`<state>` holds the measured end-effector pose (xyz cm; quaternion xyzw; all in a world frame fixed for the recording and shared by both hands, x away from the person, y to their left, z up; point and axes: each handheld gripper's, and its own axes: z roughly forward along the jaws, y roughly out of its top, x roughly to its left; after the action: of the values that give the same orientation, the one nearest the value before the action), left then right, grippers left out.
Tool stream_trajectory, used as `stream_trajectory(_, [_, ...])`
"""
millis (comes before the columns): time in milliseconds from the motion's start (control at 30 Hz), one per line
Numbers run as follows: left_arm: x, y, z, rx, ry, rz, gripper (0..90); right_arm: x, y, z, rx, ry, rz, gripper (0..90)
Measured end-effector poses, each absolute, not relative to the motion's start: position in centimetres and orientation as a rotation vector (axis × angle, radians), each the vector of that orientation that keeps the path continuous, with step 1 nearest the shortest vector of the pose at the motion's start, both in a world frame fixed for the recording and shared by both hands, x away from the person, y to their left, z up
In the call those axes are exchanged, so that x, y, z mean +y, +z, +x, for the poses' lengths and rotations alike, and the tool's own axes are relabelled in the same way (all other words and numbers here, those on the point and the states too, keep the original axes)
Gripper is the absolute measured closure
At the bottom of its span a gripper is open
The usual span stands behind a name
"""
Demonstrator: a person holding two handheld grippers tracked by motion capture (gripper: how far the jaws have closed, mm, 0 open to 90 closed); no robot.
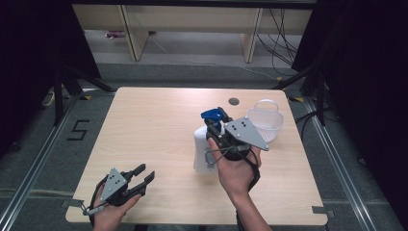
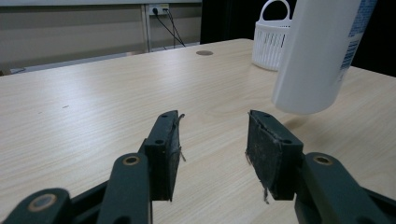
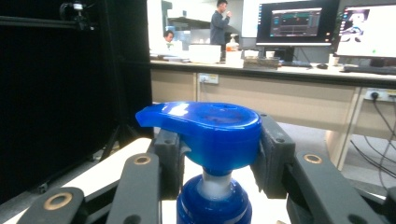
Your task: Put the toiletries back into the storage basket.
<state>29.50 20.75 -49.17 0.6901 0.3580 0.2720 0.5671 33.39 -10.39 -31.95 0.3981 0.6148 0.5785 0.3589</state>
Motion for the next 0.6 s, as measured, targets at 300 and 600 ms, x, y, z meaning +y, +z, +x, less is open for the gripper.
stream_trajectory(300, [20.4,-49.3,29.6,0.84,0.643,1.621,53.0,-12.9,-31.3,33.0,1.533,1.472,1.053,59.9])
stream_trajectory(600, [20.4,-49.5,29.7,0.828,0.642,1.604,51.9,-14.9,-31.1,32.9,1.499,1.437,1.076,59.9])
